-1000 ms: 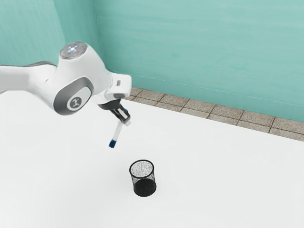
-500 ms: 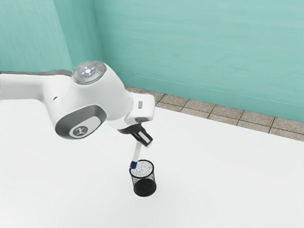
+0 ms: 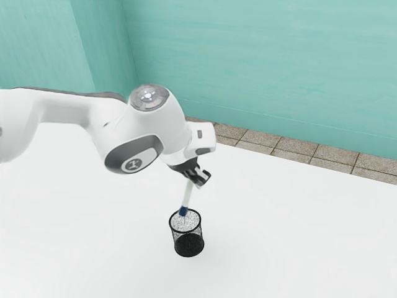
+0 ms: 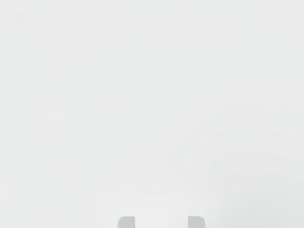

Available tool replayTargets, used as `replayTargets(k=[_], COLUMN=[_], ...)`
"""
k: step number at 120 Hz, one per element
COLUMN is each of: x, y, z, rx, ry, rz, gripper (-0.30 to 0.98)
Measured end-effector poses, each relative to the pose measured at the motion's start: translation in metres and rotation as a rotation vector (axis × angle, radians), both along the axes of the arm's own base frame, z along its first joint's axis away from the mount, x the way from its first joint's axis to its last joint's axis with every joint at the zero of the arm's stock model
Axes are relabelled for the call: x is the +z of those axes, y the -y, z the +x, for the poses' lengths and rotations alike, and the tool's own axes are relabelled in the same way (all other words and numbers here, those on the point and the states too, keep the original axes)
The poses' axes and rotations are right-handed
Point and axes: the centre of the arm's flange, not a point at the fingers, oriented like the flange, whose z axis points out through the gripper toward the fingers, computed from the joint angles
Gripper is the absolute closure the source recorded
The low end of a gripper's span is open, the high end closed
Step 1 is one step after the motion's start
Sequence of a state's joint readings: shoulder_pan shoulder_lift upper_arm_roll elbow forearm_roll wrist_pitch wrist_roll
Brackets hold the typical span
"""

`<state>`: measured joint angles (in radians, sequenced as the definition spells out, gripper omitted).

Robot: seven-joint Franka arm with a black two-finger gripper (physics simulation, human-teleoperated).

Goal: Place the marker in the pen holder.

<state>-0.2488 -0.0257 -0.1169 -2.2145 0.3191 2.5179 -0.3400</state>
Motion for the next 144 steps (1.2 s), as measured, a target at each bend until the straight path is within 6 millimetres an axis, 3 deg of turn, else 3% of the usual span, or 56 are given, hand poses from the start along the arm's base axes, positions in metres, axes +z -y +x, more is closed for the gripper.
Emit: replayTargets(k=[45,76,104,110,120,124,133,139,144], x=[-0.03,-0.043,-0.035,-0.013,0.043,0.074,0.164,0.209,0.233], y=[-0.017,0.004,-0.003,-0.006,-0.015,-0.019,-0.034,-0.058,-0.076], z=[0.012,0.008,0.011,0.008,0.001,0.004,0.018,0.022,0.021], rx=[0.044,0.012,0.018,0.021,0.038,0.061,0.145,0.215,0.262], ry=[-0.012,-0.013,0.004,0.037,0.106,0.128,0.156,0.141,0.116], rz=[-0.016,-0.022,-0.037,-0.041,-0.047,-0.054,-0.082,-0.085,-0.082], gripper=[0.72,0.73,0.27,0.21,0.15,0.12,0.09,0.07,0.06])
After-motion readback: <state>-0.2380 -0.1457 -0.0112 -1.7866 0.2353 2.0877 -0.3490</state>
